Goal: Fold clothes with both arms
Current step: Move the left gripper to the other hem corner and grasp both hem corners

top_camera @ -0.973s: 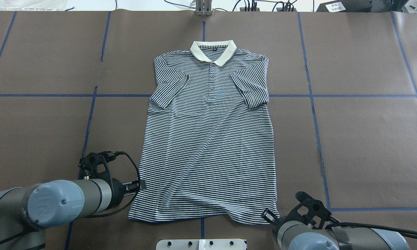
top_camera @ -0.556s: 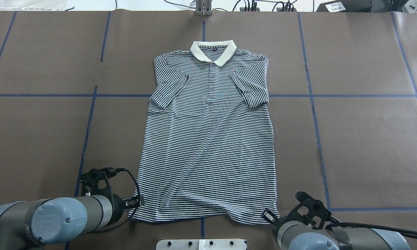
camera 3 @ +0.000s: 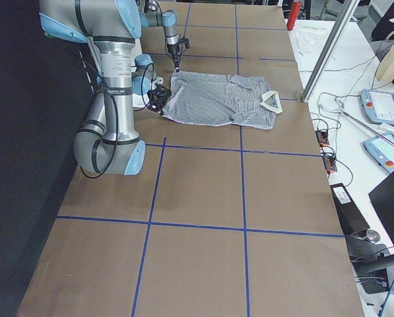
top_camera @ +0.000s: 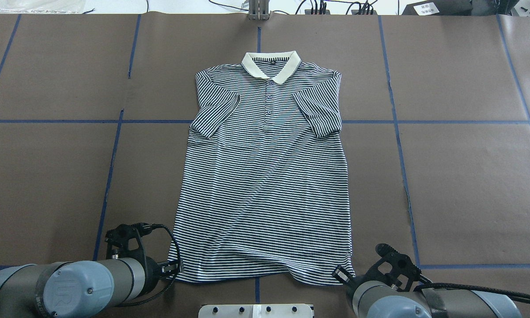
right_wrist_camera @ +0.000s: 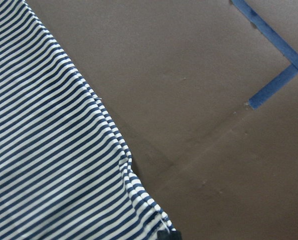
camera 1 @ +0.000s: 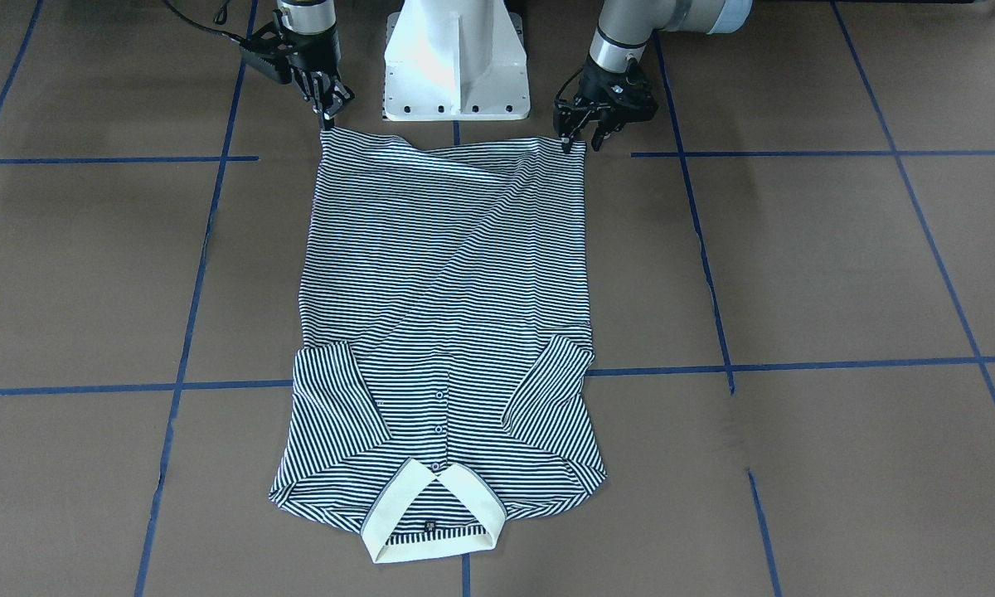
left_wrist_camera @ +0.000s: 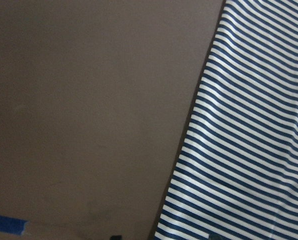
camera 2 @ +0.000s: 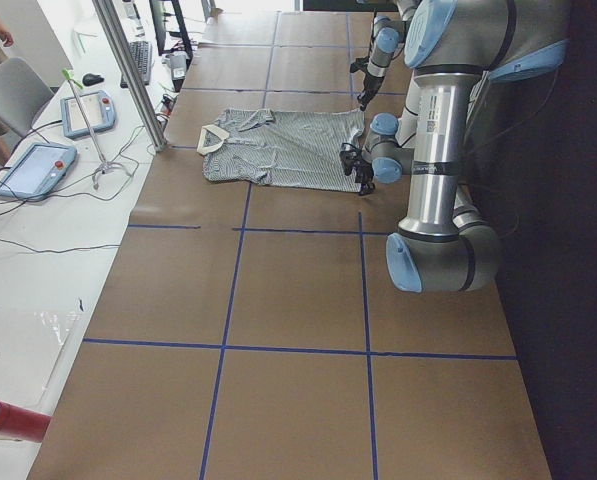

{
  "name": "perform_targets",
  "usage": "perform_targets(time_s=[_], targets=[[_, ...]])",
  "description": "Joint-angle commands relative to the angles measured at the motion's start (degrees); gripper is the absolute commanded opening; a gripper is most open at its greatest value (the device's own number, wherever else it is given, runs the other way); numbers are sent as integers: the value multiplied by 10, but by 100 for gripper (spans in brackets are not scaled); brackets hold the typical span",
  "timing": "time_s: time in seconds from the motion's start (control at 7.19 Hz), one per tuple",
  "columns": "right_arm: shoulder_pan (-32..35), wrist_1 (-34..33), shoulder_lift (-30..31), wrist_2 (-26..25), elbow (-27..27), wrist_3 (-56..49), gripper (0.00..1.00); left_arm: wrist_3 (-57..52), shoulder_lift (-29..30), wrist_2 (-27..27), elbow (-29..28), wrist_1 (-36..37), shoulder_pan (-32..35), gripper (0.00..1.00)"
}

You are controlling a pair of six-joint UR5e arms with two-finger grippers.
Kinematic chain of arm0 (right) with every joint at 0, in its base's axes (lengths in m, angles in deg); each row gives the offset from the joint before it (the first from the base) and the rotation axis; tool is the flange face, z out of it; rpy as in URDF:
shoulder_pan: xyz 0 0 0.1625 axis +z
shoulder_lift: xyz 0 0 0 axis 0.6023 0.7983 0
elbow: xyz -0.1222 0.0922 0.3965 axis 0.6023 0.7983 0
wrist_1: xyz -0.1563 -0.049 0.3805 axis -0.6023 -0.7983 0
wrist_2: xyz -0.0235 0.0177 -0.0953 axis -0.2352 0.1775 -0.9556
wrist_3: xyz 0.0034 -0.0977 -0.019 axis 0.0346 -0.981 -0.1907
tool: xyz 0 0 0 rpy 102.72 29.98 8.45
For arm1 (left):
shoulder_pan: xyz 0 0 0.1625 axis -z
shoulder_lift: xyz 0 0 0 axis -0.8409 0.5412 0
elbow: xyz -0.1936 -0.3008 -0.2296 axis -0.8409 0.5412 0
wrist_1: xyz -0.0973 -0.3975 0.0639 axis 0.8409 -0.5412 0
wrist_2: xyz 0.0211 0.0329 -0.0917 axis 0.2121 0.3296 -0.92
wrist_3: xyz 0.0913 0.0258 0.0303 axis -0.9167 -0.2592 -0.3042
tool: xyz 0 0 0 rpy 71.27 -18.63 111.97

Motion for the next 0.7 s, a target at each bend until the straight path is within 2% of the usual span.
perform_targets(time_s=[0.0,0.14,0.28,0.56], targets=[[0,0,0,0,-1,0,0,0,0,-1,-2,0,-2,47],[0,0,0,0,-3,0,0,0,0,-1,-2,0,-2,5],[0,0,0,0,-3,0,0,0,0,-1,-1,0,-2,0],[0,0,1,0,-4,0,0,0,0,-1,7,0,-2,0]])
